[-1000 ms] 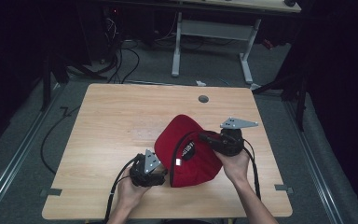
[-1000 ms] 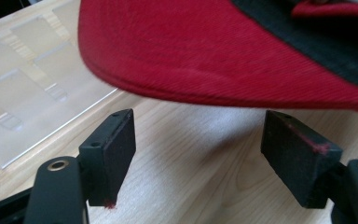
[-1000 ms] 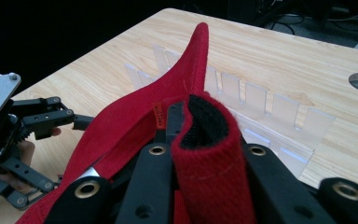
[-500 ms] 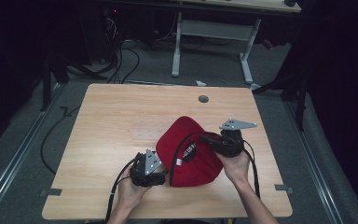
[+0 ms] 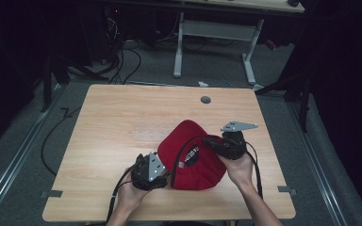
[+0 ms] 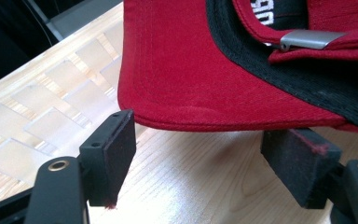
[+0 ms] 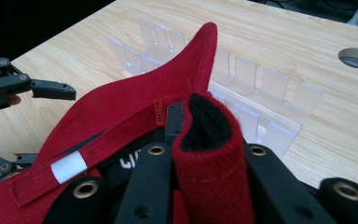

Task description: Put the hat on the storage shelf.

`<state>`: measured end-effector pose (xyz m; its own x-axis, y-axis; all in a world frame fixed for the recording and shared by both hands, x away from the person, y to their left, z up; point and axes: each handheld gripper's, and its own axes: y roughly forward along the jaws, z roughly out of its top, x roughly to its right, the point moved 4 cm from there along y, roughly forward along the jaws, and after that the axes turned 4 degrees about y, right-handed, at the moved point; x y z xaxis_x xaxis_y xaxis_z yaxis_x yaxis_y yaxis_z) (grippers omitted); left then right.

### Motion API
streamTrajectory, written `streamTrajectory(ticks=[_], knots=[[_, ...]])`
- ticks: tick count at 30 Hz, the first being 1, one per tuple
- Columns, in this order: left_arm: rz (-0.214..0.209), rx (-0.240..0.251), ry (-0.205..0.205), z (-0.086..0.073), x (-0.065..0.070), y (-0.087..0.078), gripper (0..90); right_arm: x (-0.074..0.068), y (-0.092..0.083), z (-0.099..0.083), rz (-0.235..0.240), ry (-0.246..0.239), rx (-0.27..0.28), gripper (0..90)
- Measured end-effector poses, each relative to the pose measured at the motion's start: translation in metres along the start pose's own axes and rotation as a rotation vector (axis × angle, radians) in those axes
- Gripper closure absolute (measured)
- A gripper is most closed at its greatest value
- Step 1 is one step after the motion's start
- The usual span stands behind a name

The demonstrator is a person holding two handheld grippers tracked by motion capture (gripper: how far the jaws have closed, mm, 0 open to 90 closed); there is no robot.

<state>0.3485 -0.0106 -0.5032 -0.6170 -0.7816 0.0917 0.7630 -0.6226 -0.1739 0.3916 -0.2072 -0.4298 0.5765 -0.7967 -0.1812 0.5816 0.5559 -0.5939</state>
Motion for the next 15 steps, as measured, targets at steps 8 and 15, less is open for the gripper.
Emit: streamTrajectory(ticks=[8, 15], knots=[[-0.003, 0.024, 0.010, 0.006, 0.002, -0.003, 27.4, -0.002, 0.001, -0.002, 0.031, 0.015, -0.029, 80.3], [-0.024, 0.044, 0.014, 0.010, 0.006, -0.005, 33.6, -0.009, 0.007, -0.007, 0.108, 0.034, -0.060, 80.1]])
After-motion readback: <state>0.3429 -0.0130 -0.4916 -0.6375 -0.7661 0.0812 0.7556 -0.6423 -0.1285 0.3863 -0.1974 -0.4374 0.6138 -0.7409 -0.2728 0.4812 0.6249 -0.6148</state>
